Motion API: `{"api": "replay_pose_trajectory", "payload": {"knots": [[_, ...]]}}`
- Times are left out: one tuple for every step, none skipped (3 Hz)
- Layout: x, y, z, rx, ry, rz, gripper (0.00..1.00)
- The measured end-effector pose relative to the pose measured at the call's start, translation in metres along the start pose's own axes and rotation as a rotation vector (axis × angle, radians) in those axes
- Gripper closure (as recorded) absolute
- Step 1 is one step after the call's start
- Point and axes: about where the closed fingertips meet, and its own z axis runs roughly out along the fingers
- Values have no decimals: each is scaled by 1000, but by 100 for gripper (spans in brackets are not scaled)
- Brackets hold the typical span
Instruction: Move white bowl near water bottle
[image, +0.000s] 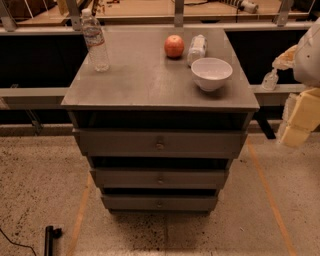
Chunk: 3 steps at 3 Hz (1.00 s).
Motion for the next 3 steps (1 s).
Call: {"api": "replay_pose_trajectory", "payload": {"knots": [[-1,-4,1,6,-11,5,0],[-12,-40,10,54,-103,53,0],[-30,-102,29,89,-258,86,0]]}}
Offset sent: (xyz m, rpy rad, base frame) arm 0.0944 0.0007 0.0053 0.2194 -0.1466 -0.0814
